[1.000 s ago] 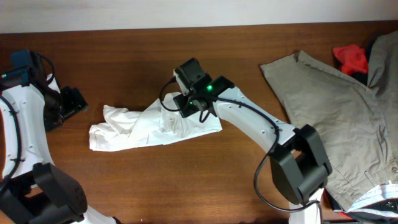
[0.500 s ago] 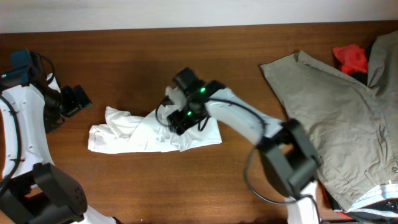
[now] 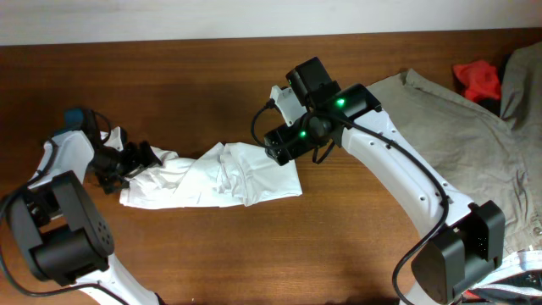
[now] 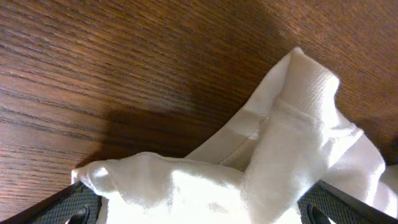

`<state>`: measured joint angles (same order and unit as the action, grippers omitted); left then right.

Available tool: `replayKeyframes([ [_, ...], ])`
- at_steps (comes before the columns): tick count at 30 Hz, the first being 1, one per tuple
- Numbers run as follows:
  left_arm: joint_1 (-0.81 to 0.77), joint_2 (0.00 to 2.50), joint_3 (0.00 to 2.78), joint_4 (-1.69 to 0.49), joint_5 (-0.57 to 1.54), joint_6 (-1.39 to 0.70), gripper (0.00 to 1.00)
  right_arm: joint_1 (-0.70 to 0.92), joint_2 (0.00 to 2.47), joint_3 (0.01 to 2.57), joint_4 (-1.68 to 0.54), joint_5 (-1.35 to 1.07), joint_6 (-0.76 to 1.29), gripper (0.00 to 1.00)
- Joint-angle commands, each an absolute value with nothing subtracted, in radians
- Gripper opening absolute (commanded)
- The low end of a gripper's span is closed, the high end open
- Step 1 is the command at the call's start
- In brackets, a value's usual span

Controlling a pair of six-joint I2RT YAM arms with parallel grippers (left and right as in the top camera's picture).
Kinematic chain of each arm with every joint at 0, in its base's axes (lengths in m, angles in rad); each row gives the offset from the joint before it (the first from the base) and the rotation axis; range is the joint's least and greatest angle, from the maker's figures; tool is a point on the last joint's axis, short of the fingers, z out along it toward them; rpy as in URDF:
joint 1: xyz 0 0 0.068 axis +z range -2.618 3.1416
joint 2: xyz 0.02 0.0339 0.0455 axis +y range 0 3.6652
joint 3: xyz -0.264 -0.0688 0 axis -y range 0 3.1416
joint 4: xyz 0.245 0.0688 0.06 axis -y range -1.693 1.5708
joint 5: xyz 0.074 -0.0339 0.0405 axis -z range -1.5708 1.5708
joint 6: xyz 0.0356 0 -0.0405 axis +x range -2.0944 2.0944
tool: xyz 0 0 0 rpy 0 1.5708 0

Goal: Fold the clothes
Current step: 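Push the shirt into a bundle with both grippers, then lift away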

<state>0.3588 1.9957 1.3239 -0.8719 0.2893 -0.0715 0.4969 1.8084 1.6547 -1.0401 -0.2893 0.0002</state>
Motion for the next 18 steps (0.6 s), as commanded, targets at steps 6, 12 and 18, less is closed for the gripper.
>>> replayKeyframes([
  [6, 0.334, 2.085, 1.413, -0.981, 0.325, -0.029, 0.0, 0.494, 1.813, 1.655, -1.046, -0.199, 0.016, 0.82],
  [12, 0.431, 2.085, 1.963, -1.401, 0.135, -0.03, 0.0, 0.397, 1.815, 1.655, -1.092, -0.088, 0.041, 0.82],
  [18, 0.22, 2.087, 2.109, -1.557, 0.24, -0.03, 0.0, 0.374, 1.832, 1.652, -1.113, -0.084, 0.038, 0.82],
])
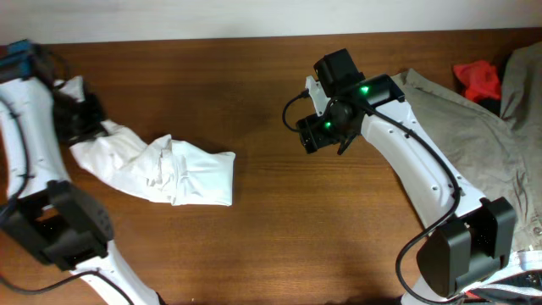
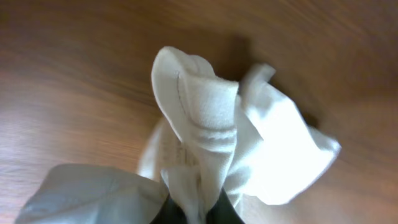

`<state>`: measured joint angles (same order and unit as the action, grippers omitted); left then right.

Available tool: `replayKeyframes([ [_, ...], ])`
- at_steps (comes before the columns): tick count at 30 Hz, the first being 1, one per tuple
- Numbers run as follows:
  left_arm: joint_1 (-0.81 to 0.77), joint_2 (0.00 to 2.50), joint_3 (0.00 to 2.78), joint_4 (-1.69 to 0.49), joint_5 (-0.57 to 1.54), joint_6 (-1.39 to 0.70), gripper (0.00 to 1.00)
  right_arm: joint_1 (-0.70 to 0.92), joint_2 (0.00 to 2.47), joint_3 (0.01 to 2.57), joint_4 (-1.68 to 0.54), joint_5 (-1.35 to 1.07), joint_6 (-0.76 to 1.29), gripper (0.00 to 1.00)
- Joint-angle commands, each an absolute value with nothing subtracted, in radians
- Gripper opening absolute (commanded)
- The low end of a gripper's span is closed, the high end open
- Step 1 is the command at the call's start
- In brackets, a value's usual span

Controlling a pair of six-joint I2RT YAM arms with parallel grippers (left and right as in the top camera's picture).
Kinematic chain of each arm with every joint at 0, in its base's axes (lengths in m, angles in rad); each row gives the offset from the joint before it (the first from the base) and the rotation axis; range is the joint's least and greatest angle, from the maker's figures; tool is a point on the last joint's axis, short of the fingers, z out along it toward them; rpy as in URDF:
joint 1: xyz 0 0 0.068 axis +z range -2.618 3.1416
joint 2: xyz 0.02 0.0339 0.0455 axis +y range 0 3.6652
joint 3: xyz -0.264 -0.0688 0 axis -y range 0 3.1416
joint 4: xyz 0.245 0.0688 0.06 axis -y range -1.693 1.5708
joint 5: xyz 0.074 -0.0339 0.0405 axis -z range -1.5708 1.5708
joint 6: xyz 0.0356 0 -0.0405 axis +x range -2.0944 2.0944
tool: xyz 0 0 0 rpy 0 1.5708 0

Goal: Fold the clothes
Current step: 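Push the shirt into a bundle with both grippers, then lift away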

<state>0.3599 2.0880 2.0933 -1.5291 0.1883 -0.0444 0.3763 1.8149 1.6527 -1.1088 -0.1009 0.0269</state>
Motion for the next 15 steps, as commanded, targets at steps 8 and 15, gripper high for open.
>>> replayKeyframes([
  [8, -0.281, 2.248, 2.065, -1.55, 0.033, -0.105, 0.09, 0.373, 1.832, 1.652, -1.155, -0.084, 0.033, 0.82],
  [15, -0.343, 2.276, 2.065, -1.684, -0.042, -0.104, 0.31, 0.373, 1.832, 1.652, -1.157, -0.084, 0.034, 0.82],
])
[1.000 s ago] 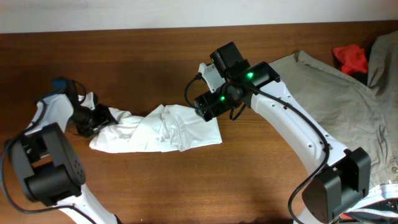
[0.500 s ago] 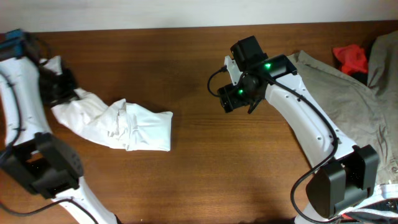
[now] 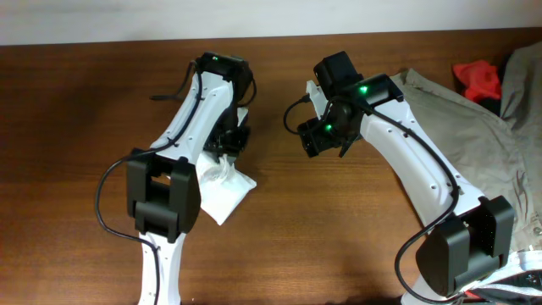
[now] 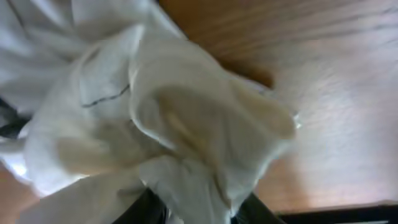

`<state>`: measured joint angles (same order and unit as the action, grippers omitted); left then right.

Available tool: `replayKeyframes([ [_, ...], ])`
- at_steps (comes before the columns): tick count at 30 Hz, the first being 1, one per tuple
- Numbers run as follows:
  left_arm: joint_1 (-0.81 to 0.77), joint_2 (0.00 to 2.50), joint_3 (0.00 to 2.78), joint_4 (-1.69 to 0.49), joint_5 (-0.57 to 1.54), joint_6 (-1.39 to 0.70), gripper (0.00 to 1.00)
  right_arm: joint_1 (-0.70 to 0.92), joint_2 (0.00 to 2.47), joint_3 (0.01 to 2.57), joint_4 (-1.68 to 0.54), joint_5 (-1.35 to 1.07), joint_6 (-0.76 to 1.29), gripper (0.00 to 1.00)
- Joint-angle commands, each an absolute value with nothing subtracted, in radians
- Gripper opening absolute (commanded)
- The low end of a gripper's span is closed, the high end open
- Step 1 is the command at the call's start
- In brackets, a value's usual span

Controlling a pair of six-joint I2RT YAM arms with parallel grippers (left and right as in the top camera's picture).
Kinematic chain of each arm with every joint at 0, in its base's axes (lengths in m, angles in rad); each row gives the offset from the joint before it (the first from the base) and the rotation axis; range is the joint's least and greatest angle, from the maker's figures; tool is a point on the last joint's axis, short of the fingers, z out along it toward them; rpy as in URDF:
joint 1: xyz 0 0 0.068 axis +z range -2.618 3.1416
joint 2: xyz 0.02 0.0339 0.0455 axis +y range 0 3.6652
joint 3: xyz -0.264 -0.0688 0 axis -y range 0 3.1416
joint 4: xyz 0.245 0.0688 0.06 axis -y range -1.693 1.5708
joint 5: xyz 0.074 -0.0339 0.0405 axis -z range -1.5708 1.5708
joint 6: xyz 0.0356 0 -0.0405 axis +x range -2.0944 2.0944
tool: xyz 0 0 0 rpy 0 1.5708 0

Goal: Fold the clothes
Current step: 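Push the shirt into a bundle with both grippers, then lift away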

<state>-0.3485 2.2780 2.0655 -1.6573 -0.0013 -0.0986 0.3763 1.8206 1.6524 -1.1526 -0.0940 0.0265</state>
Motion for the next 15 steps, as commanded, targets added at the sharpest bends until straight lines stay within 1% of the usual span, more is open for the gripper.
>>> replayKeyframes([
  [1, -0.343, 2.276, 2.065, -1.689, -0.04, -0.104, 0.31, 0.373, 1.832, 1.652, -1.157, -0.084, 0.033, 0.82],
  [2, -0.344, 2.274, 2.065, -1.689, 0.001, -0.104, 0.31, 0.373, 1.832, 1.652, -1.163, -0.081, 0.034, 0.82],
  [4, -0.345, 2.274, 2.065, -1.689, 0.159, -0.062, 0.36, 0.37, 1.832, 1.652, -1.179, -0.052, 0.034, 0.82],
  [5, -0.346, 2.273, 2.065, -1.689, 0.199, -0.059, 0.37, 0.363, 1.832, 1.652, -1.188, -0.035, 0.034, 0.82],
  [8, -0.351, 2.242, 2.065, -1.689, 0.203, -0.059, 0.37, 0.316, 1.832, 1.652, -1.2, -0.028, 0.034, 0.82],
  [10, -0.348, 2.16, 2.065, -1.688, 0.162, -0.06, 0.38, 0.263, 1.832, 1.652, -1.213, -0.029, 0.034, 0.83],
  [11, -0.331, 2.101, 2.065, -1.674, 0.05, -0.101, 0.43, 0.233, 1.832, 1.652, -1.219, -0.029, 0.034, 0.83],
  [12, -0.305, 2.06, 2.065, -1.619, -0.056, -0.143, 0.64, 0.22, 1.832, 1.652, -1.22, -0.03, 0.034, 0.83],
  [13, -0.283, 2.043, 2.065, -1.553, -0.105, -0.153, 0.68, 0.212, 1.832, 1.652, -1.22, -0.034, 0.034, 0.83],
  [15, -0.232, 2.045, 2.063, -1.409, -0.118, -0.153, 0.68, 0.209, 1.832, 1.652, -1.221, -0.046, 0.034, 0.83],
])
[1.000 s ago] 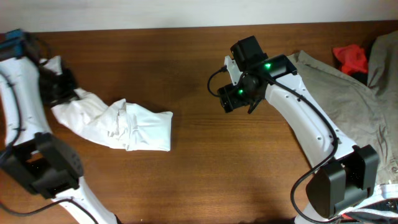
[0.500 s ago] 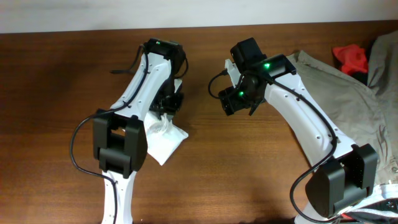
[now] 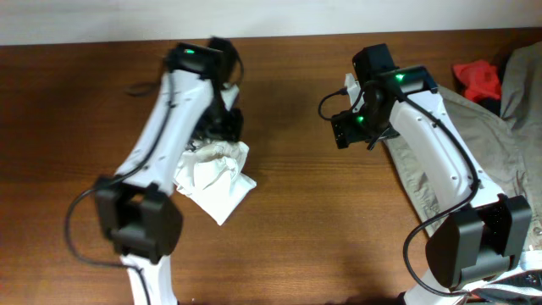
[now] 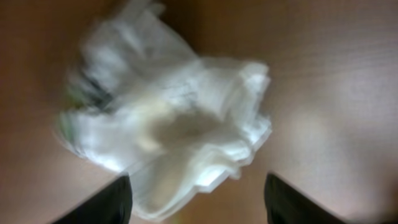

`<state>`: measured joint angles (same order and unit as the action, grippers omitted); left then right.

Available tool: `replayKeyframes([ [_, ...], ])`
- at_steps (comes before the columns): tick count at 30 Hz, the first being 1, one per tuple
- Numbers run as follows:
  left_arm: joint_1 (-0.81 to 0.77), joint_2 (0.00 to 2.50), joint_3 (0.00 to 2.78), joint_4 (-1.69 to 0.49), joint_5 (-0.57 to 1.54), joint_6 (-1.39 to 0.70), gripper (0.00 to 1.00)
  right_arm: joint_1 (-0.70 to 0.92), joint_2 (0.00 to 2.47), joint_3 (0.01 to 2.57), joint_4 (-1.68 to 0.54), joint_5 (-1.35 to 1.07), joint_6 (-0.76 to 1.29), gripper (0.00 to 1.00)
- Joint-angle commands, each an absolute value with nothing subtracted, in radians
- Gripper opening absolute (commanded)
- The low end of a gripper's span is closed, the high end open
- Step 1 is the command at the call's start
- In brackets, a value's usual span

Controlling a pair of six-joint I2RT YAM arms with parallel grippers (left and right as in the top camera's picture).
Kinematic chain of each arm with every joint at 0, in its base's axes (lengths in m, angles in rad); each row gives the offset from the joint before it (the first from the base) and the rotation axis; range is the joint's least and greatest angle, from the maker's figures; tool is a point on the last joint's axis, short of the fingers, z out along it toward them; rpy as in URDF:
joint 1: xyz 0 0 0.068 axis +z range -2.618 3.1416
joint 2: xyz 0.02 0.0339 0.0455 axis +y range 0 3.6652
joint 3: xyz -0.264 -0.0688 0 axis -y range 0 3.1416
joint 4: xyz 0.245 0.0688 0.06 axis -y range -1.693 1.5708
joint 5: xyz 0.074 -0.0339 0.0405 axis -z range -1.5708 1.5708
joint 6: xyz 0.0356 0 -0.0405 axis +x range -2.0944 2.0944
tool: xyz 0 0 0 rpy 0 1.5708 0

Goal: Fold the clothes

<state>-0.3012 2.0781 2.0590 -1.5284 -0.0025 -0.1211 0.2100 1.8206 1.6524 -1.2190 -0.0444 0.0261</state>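
A white garment (image 3: 216, 180) lies in a crumpled heap on the brown table (image 3: 322, 246), left of the middle. In the blurred left wrist view the same white garment (image 4: 168, 124) sits below my left gripper (image 4: 198, 190), whose dark fingers (image 4: 107, 202) stand wide apart with nothing between them. Overhead, the left gripper (image 3: 223, 127) hangs just above the heap's far edge. My right gripper (image 3: 347, 131) hovers over bare wood to the right, apart from the garment; its jaws cannot be made out.
A large khaki garment (image 3: 474, 144) spreads over the table's right side, under the right arm. A red cloth (image 3: 478, 78) and a grey cloth (image 3: 521, 76) lie at the back right corner.
My left gripper was shut on the bunched white garment; now it is open and the garment lies loose on the table. The right gripper has shifted to the right.
The white garment was first stretched between both grippers. Then the right gripper was clear of it and the left held one end at the far left. Then the left held it bunched near the middle, and now it lies released in a heap.
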Motion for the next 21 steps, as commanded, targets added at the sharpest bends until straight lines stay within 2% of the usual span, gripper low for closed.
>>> replayKeyframes([
  [1, -0.207, 2.061, 2.057, -1.359, -0.101, -0.153, 0.66, 0.209, 1.832, 1.652, -1.227, -0.048, 0.034, 0.83],
  [5, -0.198, 2.16, 1.976, -1.374, 0.021, -0.152, 0.45, 0.209, 1.832, 1.652, -1.235, -0.047, 0.034, 0.83],
  [6, -0.209, 2.177, 1.93, -1.387, 0.054, -0.142, 0.35, 0.209, 1.832, 1.652, -1.238, -0.047, 0.033, 0.82],
  [9, -0.235, 2.189, 1.773, -1.518, 0.224, -0.054, 0.34, 0.209, 1.832, 1.652, -1.249, -0.039, 0.029, 0.82],
  [11, -0.256, 2.189, 1.689, -1.583, 0.229, 0.015, 0.34, 0.208, 1.832, 1.652, -1.245, -0.039, 0.03, 0.83],
  [15, -0.257, 2.186, 1.65, -1.595, 0.176, 0.031, 0.31, 0.208, 1.832, 1.652, -1.245, -0.039, 0.03, 0.83],
  [17, -0.257, 2.174, 1.65, -1.587, 0.175, 0.031, 0.23, 0.208, 1.832, 1.652, -1.245, -0.039, 0.03, 0.83],
  [18, -0.254, 2.143, 1.654, -1.575, 0.144, 0.018, 0.22, 0.208, 1.832, 1.652, -1.246, -0.039, 0.03, 0.83],
  [21, -0.242, 1.996, 1.676, -1.517, 0.021, -0.042, 0.3, 0.208, 1.832, 1.652, -1.245, -0.028, 0.03, 0.83],
])
